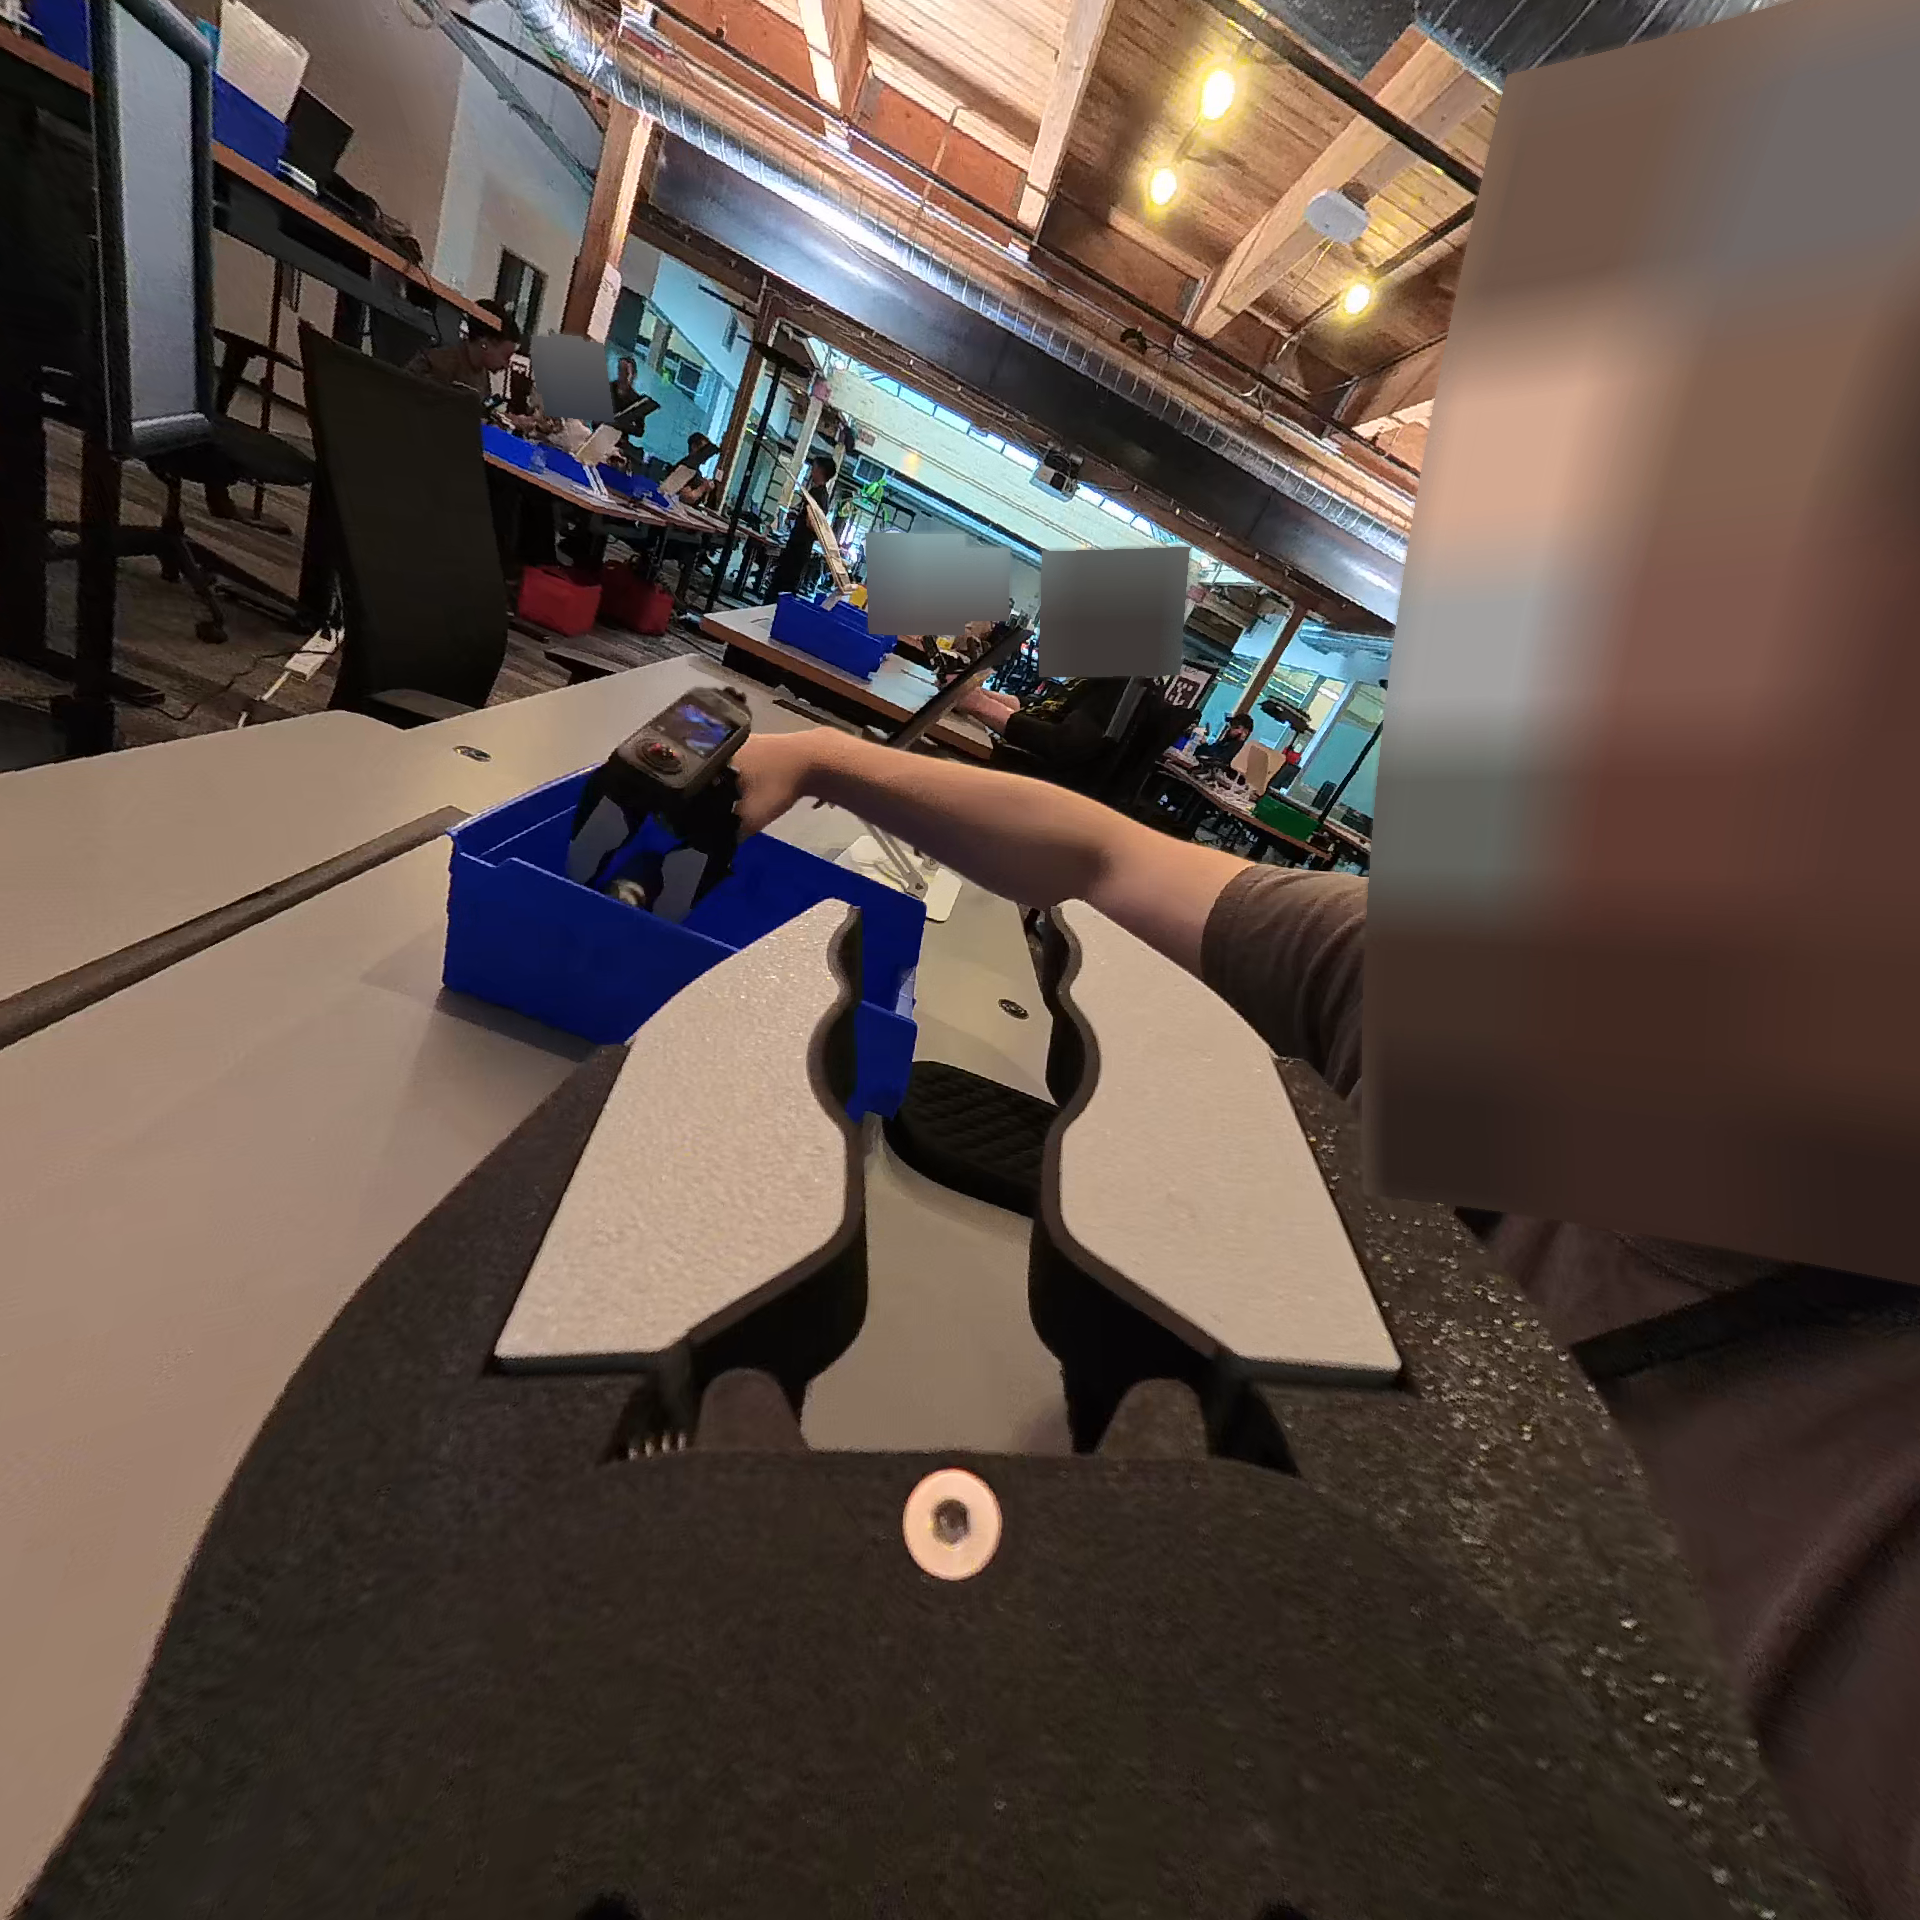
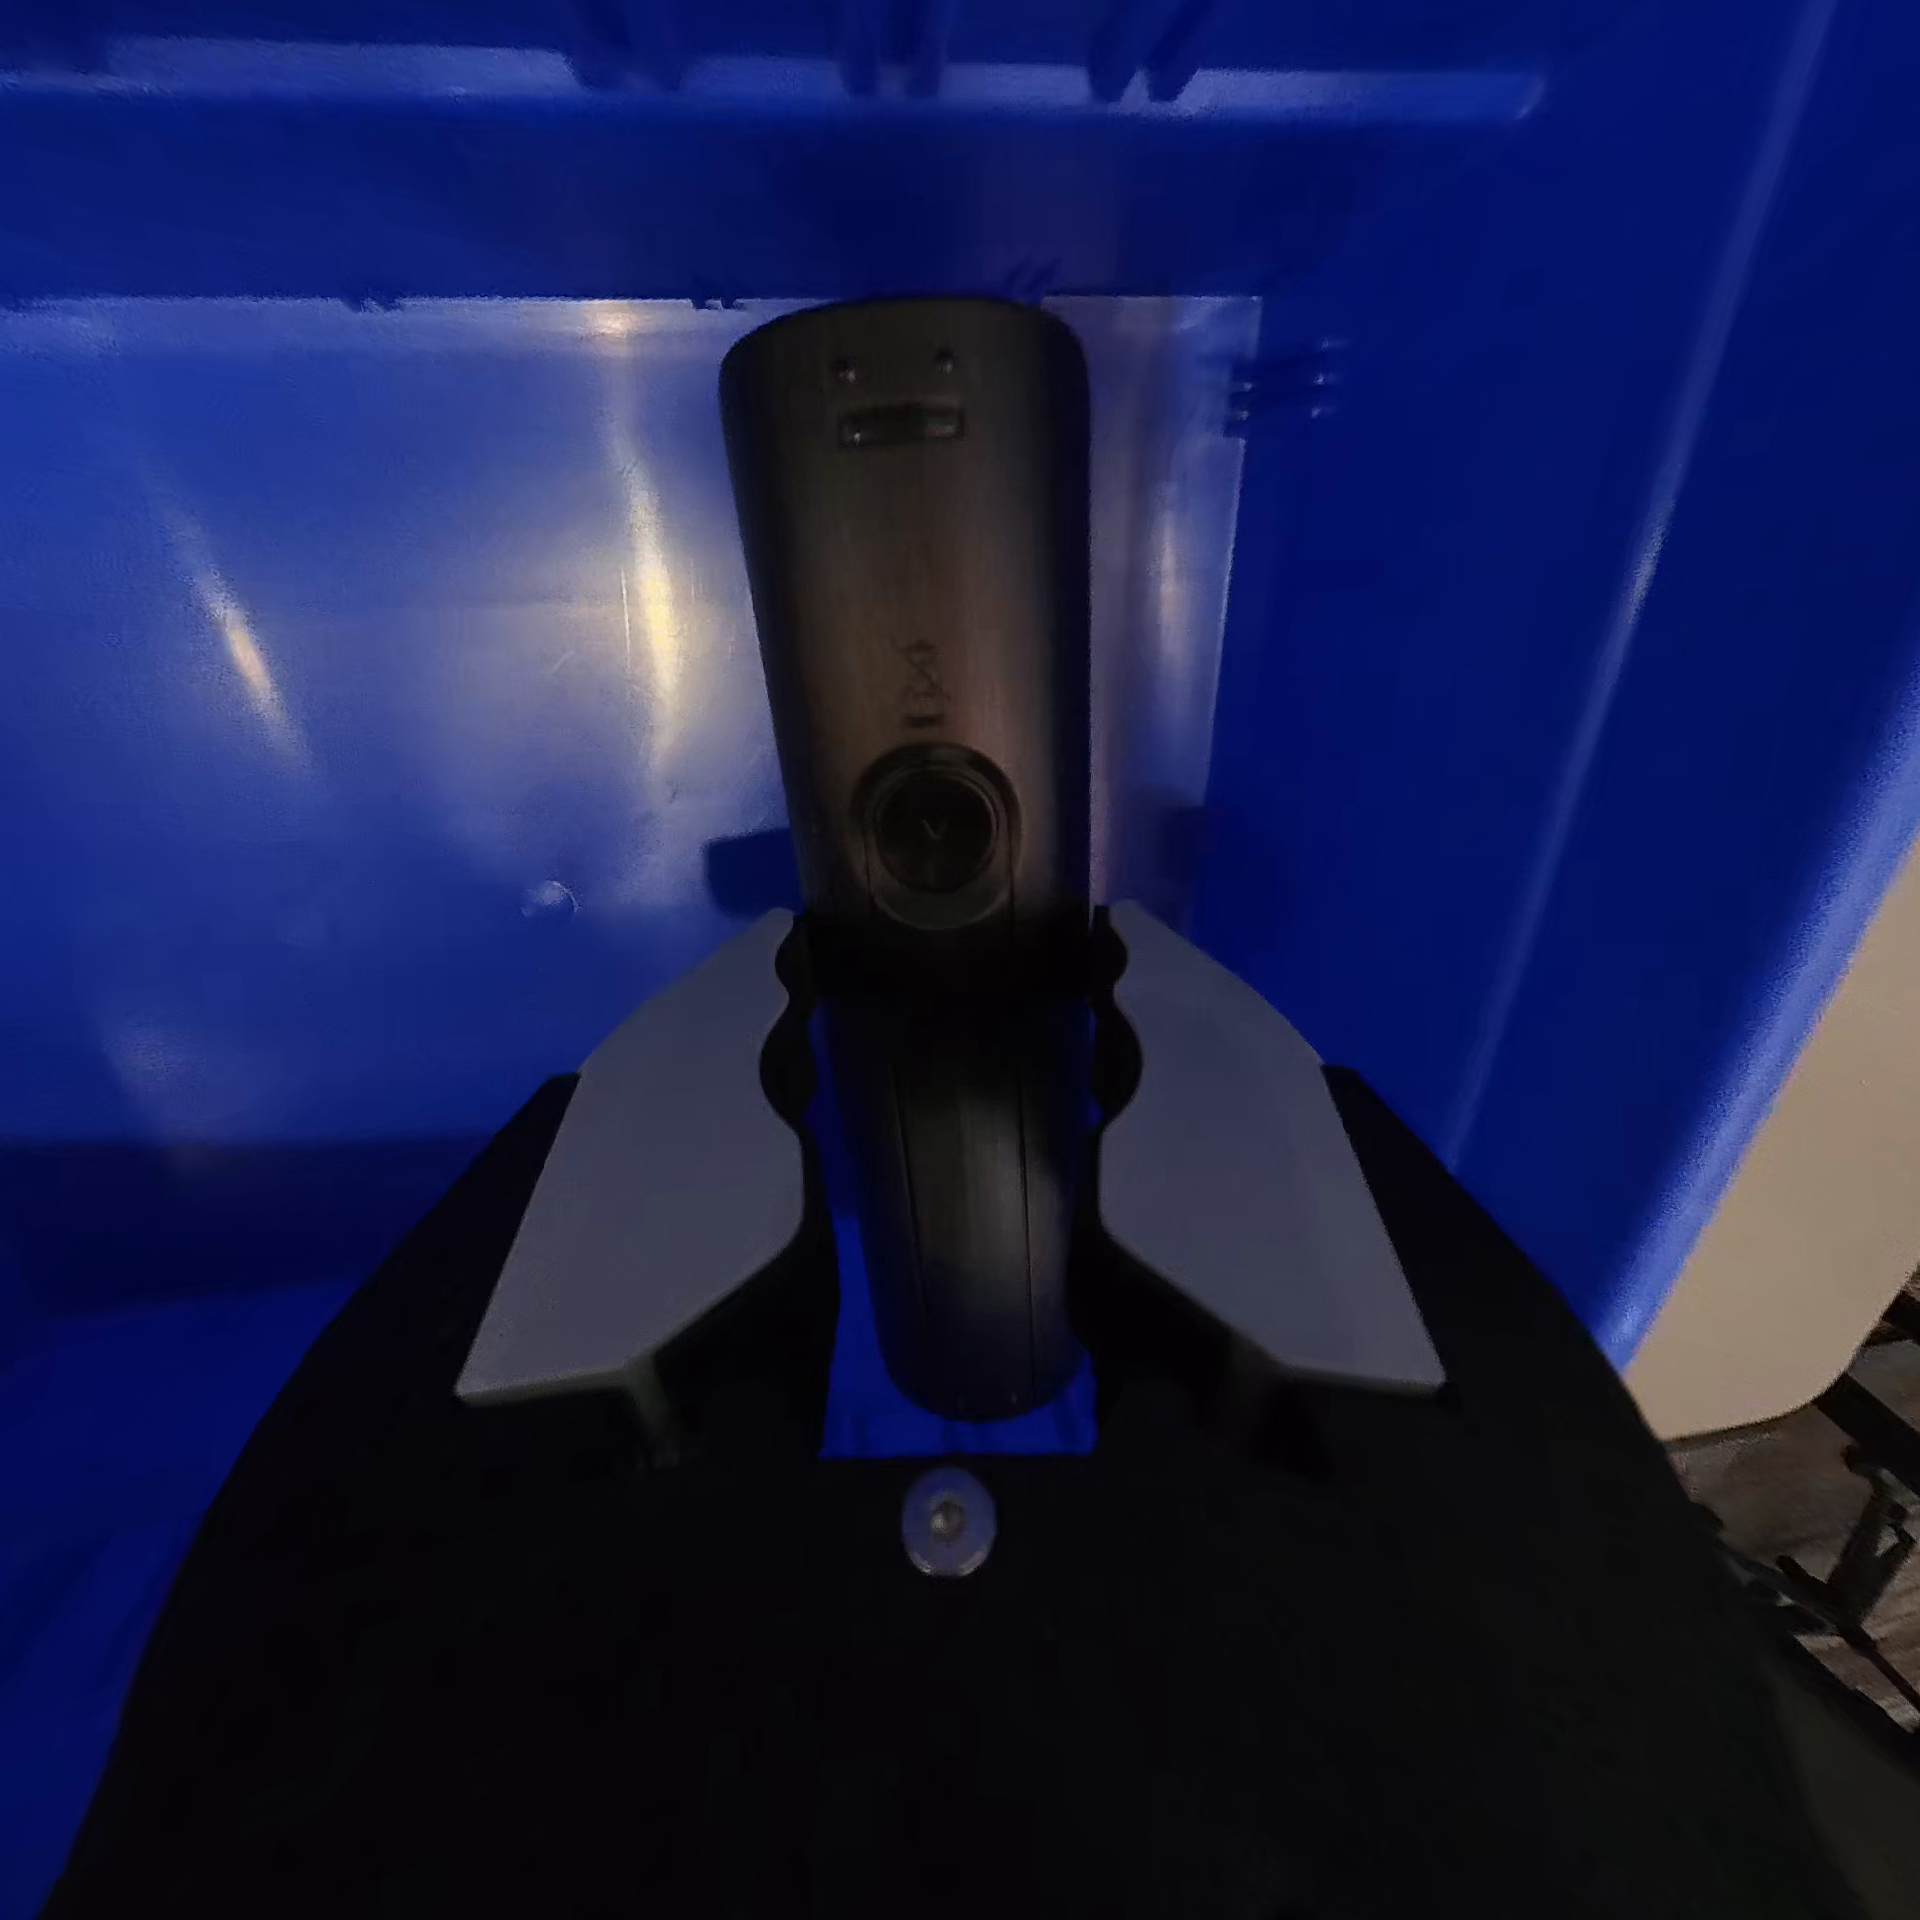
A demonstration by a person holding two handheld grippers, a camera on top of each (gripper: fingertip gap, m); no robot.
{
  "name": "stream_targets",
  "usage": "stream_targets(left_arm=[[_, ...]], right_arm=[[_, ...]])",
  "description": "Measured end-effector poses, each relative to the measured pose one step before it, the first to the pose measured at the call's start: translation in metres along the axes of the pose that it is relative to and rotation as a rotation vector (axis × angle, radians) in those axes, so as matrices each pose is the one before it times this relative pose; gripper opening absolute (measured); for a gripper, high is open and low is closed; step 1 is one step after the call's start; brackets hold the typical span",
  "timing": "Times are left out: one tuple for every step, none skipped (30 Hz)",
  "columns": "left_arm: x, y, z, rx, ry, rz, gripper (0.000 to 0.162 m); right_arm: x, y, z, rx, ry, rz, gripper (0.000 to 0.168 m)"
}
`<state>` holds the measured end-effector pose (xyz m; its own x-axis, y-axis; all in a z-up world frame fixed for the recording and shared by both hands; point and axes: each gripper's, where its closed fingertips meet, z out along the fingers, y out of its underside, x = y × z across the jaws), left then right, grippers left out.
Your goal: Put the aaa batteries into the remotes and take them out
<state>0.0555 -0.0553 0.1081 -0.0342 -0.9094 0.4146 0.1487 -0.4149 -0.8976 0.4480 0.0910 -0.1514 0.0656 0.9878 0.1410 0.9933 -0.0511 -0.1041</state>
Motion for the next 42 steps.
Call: stream_targets(left_arm=[[0.00051, -0.00073, -0.00043, 0.0006, -0.0011, 0.004, 0.032], [0.00088, -0.00093, -0.00055, 0.0015, 0.0004, 0.0034, 0.032], [0.00095, -0.0012, -0.00073, 0.0032, 0.001, 0.0037, 0.032], [0.00058, -0.00143, -0.00095, 0.0042, -0.001, 0.0039, 0.032], [0.00042, -0.00145, -0.00114, 0.0045, -0.0018, 0.0029, 0.032], [0.0006, -0.0014, -0.00118, 0.0037, 0.0, 0.0023, 0.032], [0.00018, -0.00088, -0.0014, -0.0008, -0.0032, -0.0002, 0.032], [-0.00055, -0.0006, -0.00151, -0.006, -0.0075, -0.0014, 0.032], [-0.00028, -0.00089, -0.00191, -0.0048, -0.007, 0.0007, 0.032], [0.00028, -0.00142, -0.00228, -0.0036, -0.0064, 0.005, 0.033], [-0.00064, -0.00162, -0.00327, -0.0071, -0.0159, 0.008, 0.033], [-0.00132, -0.00192, -0.00465, -0.0111, -0.0255, 0.0136, 0.033], [-0.0018, -0.00256, -0.00637, -0.0123, -0.0336, 0.0241, 0.033], [-0.00271, -0.00351, -0.0081, -0.0084, -0.0439, 0.0297, 0.033], [-0.00369, -0.00536, -0.01001, 0.002, -0.0514, 0.0304, 0.032], [-0.00444, -0.00652, -0.01147, 0.0076, -0.0562, 0.0283, 0.033], [-0.00517, -0.00559, -0.01252, -0.0027, -0.0612, 0.029, 0.033], [-0.00618, -0.00265, -0.01342, -0.0229, -0.0664, 0.0343, 0.033], [-0.0085, 0.00177, -0.01397, -0.0476, -0.0768, 0.0351, 0.033], [-0.01279, 0.00607, -0.01376, -0.0669, -0.0974, 0.0304, 0.033], [-0.01573, 0.00919, -0.01281, -0.0744, -0.1101, 0.0247, 0.033], [-0.01587, 0.01204, -0.01066, -0.0765, -0.1022, 0.0199, 0.033], [-0.01408, 0.01446, -0.00796, -0.0781, -0.0811, 0.0143, 0.033], [-0.01087, 0.01553, -0.00501, -0.0741, -0.054, 0.014, 0.033], [-0.00724, 0.01615, -0.0017, -0.0695, -0.0268, 0.0148, 0.033], [-0.00437, 0.01498, 0.0018, -0.0603, -0.005, 0.0156, 0.032], [-0.0033, 0.01453, 0.00498, -0.0559, 0.0017, 0.022, 0.031], [-0.00402, 0.01499, 0.00813, -0.0604, -0.0022, 0.02, 0.031], [-0.00359, 0.0158, 0.01097, -0.0713, 0.0031, 0.0208, 0.031], [-0.0022, 0.01549, 0.01336, -0.0782, 0.0119, 0.0302, 0.031], [-0.00255, 0.01385, 0.01478, -0.0743, 0.0077, 0.0291, 0.033], [-0.00236, 0.0115, 0.01499, -0.0697, 0.0064, 0.0249, 0.036], [-0.00042, 0.0091, 0.01426, -0.0636, 0.0162, 0.0306, 0.039], [-0.00209, 0.00666, 0.0125, -0.0535, 0.0054, 0.0198, 0.045], [-0.00421, 0.00268, 0.01008, -0.0302, -0.0037, 0.0004, 0.055], [-0.00226, 0.00044, 0.00791, -0.0163, 0.0166, -0.0043, 0.056], [-0.00414, -0.00044, 0.00608, -0.0067, 0.0053, -0.0018, 0.056], [-0.00418, 0.00078, 0.00509, -0.0099, -0.0009, -0.0021, 0.058], [-0.00178, 0.00358, 0.0049, -0.0267, 0.0102, 0.0031, 0.06], [-0.00207, 0.00562, 0.00486, -0.0362, 0.001, 0.0061, 0.061], [-0.00112, 0.00538, 0.00512, -0.0301, 0.0018, 0.0065, 0.065], [0.00042, 0.00458, 0.00511, -0.0236, 0.0086, 0.0032, 0.066]], right_arm=[[-0.00109, 0.00005, 0.0038, -0.0043, -0.0077, 0.0008, 0.054], [-0.00098, -0.00006, 0.00358, -0.0035, -0.0045, -0.0024, 0.054], [-0.00084, 0.00029, 0.00296, -0.0066, -0.003, -0.0007, 0.054], [-0.00049, 0.0001, 0.00203, -0.0075, -0.0011, 0.0009, 0.054], [-0.00063, -0.00108, 0.00147, 0.0015, -0.002, 0.002, 0.054], [-0.00089, -0.00175, 0.00077, 0.0065, -0.0047, 0.0083, 0.054], [-0.0009, -0.00099, 0.00023, 0.0013, -0.0078, 0.0187, 0.054], [-0.0015, 0.00022, 0.00026, -0.0065, -0.0124, 0.022, 0.054], [-0.00126, 0.00067, -0.00008, -0.009, -0.0063, 0.0102, 0.054], [-0.00048, 0.00031, -0.00137, -0.0043, 0.008, -0.006, 0.053], [0.00071, -0.00095, -0.00311, 0.004, 0.0216, -0.0103, 0.051], [0.00109, -0.00216, -0.00531, 0.0138, 0.0258, -0.0045, 0.051], [0.0008, -0.00306, -0.00728, 0.0205, 0.0228, 0.0019, 0.053], [0.0011, -0.00297, -0.00918, 0.0211, 0.0257, 0.0037, 0.053], [0.00155, -0.00208, -0.01077, 0.0181, 0.0305, 0.0033, 0.053], [0.002, -0.00206, -0.01233, 0.0197, 0.0349, 0.0061, 0.053], [0.00234, -0.00362, -0.01385, 0.0306, 0.0384, 0.0119, 0.053], [0.00297, -0.00531, -0.01526, 0.0422, 0.0439, 0.0174, 0.053], [0.00416, -0.00713, -0.01655, 0.0509, 0.0526, 0.0198, 0.053], [0.00508, -0.00974, -0.01749, 0.0646, 0.0583, 0.0241, 0.054], [0.0062, -0.01249, -0.01771, 0.0787, 0.0636, 0.0368, 0.053], [0.00619, -0.01477, -0.01702, 0.0863, 0.0607, 0.05, 0.053], [0.00403, -0.01651, -0.01553, 0.0912, 0.0482, 0.0548, 0.053], [0.00138, -0.01751, -0.01344, 0.0911, 0.0385, 0.0496, 0.052], [-0.00166, -0.0171, -0.01122, 0.0839, 0.0269, 0.0374, 0.052], [-0.00444, -0.01576, -0.00837, 0.0733, 0.0163, 0.0248, 0.052], [-0.00658, -0.0143, -0.00535, 0.0624, 0.0091, 0.0135, 0.051], [-0.00876, -0.0127, -0.00237, 0.053, -0.0005, 0.0017, 0.051], [-0.01013, -0.01108, 0.00095, 0.0423, -0.0085, -0.0085, 0.05], [-0.01034, -0.00918, 0.00382, 0.0277, -0.0115, -0.0131, 0.05], [-0.01015, -0.0072, 0.00607, 0.0128, -0.0155, -0.0125, 0.05], [-0.01061, -0.00609, 0.00737, 0.0049, -0.0243, -0.0086, 0.05], [-0.01073, -0.00595, 0.00821, 0.0055, -0.0304, -0.0062, 0.051], [-0.00965, -0.00567, 0.00841, 0.0073, -0.0304, -0.0081, 0.051], [-0.009, -0.00439, 0.00817, 0.0035, -0.0317, -0.0092, 0.052], [-0.00817, -0.00267, 0.00744, -0.0041, -0.0321, -0.0093, 0.052], [-0.00608, -0.00068, 0.00639, -0.0089, -0.023, -0.01, 0.053], [-0.00441, 0.00063, 0.00543, -0.0091, -0.0146, -0.0084, 0.053], [-0.00402, 0.00153, 0.00431, -0.0055, -0.015, -0.0031, 0.054], [-0.00351, 0.00194, 0.00369, -0.0006, -0.0162, 0.0029, 0.054], [-0.00249, 0.00232, 0.00323, 0.0017, -0.0145, 0.007, 0.053], [-0.00113, 0.00279, 0.00274, 0.0011, -0.0114, 0.0099, 0.053]])
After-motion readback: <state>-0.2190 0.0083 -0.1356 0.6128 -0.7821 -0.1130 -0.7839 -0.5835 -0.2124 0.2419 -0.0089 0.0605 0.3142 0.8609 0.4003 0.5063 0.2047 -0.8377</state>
